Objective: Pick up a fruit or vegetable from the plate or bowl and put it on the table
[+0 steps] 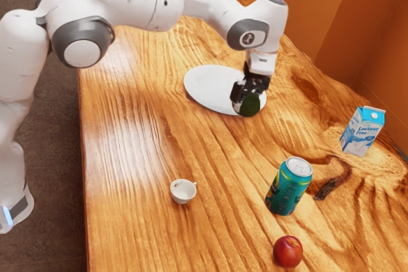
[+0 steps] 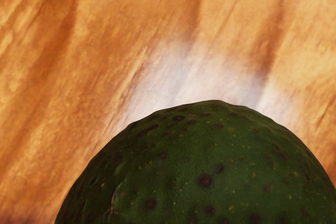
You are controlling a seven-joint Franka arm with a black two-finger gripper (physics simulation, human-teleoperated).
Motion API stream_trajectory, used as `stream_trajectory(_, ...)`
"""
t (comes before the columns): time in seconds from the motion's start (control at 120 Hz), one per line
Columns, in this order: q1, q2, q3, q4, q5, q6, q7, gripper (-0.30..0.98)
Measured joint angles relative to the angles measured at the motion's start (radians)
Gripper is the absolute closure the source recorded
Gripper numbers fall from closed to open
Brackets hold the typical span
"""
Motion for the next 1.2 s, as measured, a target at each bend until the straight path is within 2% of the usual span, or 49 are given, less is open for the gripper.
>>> stream_trajectory(0.2,-0.026,0.020,-0.063,-0.003,-0.002,-0.005,-0.017,0.37)
stream_trajectory(0.3,-0.029,0.023,-0.070,-0.002,0.004,-0.012,-0.022,0.16)
stream_trajectory(0.45,-0.032,0.029,-0.072,-0.001,0.007,-0.027,-0.025,0.07)
stream_trajectory(0.7,-0.044,0.035,-0.076,0.003,-0.005,-0.041,-0.033,0.05)
stream_trajectory(1.2,-0.044,0.059,-0.102,0.006,0.026,-0.059,-0.041,0.05)
